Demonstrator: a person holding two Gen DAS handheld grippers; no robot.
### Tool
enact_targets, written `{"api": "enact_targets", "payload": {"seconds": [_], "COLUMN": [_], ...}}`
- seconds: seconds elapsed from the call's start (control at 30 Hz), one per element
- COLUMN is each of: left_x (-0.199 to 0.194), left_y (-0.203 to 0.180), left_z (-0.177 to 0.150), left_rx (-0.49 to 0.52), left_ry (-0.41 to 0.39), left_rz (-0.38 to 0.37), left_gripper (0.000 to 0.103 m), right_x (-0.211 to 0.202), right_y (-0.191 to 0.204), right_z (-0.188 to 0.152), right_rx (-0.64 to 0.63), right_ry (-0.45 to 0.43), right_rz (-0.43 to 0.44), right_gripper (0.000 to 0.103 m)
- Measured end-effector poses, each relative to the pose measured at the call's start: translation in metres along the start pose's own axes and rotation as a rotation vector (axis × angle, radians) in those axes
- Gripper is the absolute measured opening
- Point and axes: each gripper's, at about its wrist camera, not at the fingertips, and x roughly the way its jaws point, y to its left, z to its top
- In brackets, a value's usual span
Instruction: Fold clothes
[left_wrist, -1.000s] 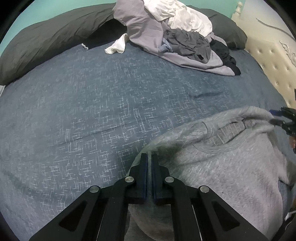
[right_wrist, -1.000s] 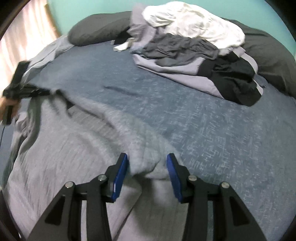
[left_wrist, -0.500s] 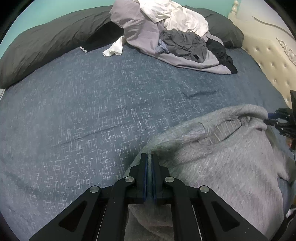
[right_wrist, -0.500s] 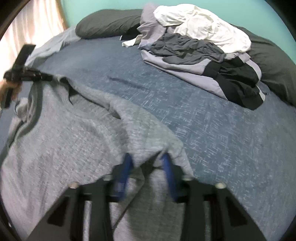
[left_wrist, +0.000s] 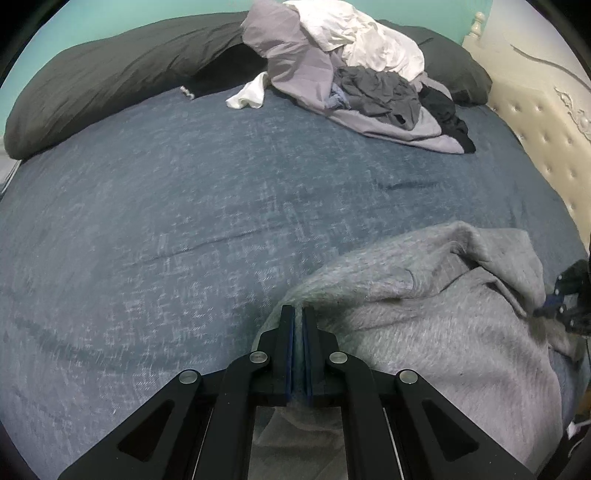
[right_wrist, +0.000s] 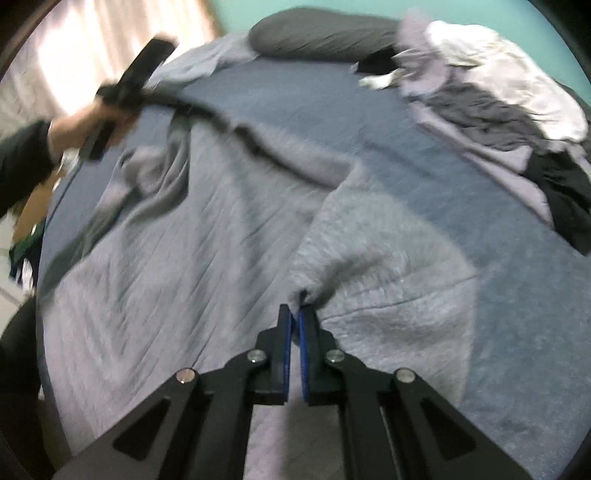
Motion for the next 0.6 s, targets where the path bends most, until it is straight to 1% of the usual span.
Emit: {"api": "enact_targets", "payload": {"seconds": [0.13, 0.17, 0.3, 0.37, 0.43, 0.5, 0.53, 0.57, 0.6], "left_x": [0.002, 0.002, 0.004, 0.004, 0.004, 0.003, 0.002, 0.002, 0.002], "left_y": [0.004, 0.004, 0.003, 0.003, 0.003, 0.003, 0.003, 0.003, 0.002], "left_z": [-0.007, -0.008, -0.01, -0.011, -0.011, -0.011, -0.011, -0.01, -0.01], "left_rx": [-0.005, -0.006, -0.011, -0.013, -0.015, -0.019, -0.022, -0.024, -0.025], "left_ry": [0.014, 0.015, 0.01, 0.007, 0.003, -0.001, -0.002, -0.003, -0.004], "left_rz": [0.004, 0.003, -0.003, -0.004, -0.005, -0.007, -0.006, -0.005, -0.007], "left_gripper": [0.004, 0.004, 0.004, 0.004, 0.004, 0.004, 0.004, 0.004, 0.004], "right_x": [0.01, 0.009, -0.012, -0.024, -0.025, -0.02, -0.018, -0.016, -0.013], "right_y": [0.0, -0.003, -0.019, -0.023, -0.032, -0.044, -0.05, -0.056, -0.062], "right_z": [-0.008, -0.008, -0.003, -0.001, 0.007, 0.017, 0.021, 0.026, 0.031], "right_rx": [0.028, 0.037, 0.074, 0.079, 0.104, 0.138, 0.155, 0.172, 0.189], "right_ry": [0.042, 0.045, 0.012, -0.021, -0.029, -0.025, -0.023, -0.021, -0.019], "right_rz": [0.029, 0.029, 0.035, 0.032, 0.008, -0.025, -0.042, -0.059, -0.076], "right_gripper": [0.004, 0.007, 0.008, 0.009, 0.01, 0.013, 0.017, 0.025, 0.027]}}
